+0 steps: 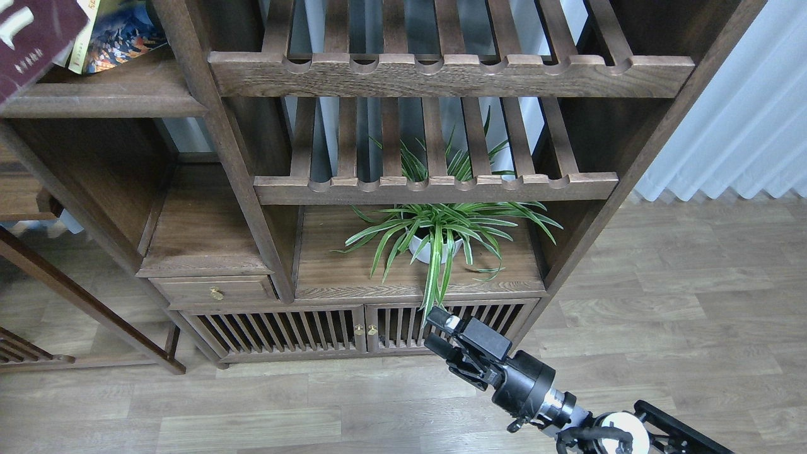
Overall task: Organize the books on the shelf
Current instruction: 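Carry the maroon book with the left gripper to the side shelf, then place the maroon book on the side shelf and withdraw the left gripper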
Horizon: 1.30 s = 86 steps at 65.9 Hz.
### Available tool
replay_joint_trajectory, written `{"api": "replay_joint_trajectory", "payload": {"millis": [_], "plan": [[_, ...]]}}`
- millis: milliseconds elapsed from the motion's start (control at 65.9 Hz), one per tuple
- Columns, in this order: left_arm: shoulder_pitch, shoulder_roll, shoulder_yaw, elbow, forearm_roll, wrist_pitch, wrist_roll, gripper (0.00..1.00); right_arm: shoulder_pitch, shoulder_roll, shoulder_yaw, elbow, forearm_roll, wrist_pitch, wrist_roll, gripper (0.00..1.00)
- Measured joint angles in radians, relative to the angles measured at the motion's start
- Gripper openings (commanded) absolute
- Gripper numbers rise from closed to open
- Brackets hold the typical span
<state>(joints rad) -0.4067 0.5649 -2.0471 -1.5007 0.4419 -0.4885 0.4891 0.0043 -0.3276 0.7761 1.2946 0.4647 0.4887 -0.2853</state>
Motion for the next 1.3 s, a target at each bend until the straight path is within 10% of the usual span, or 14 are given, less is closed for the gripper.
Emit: {"api": "replay_joint_trajectory", "payload": {"millis": [1304], "plan": [[-0.689, 0.159, 0.585, 0.539, 0.311, 0.0, 0.0, 0.0, -0.016, -0.002, 0.031, 0.0, 0.007, 0.0, 0.01, 0.99]]}}
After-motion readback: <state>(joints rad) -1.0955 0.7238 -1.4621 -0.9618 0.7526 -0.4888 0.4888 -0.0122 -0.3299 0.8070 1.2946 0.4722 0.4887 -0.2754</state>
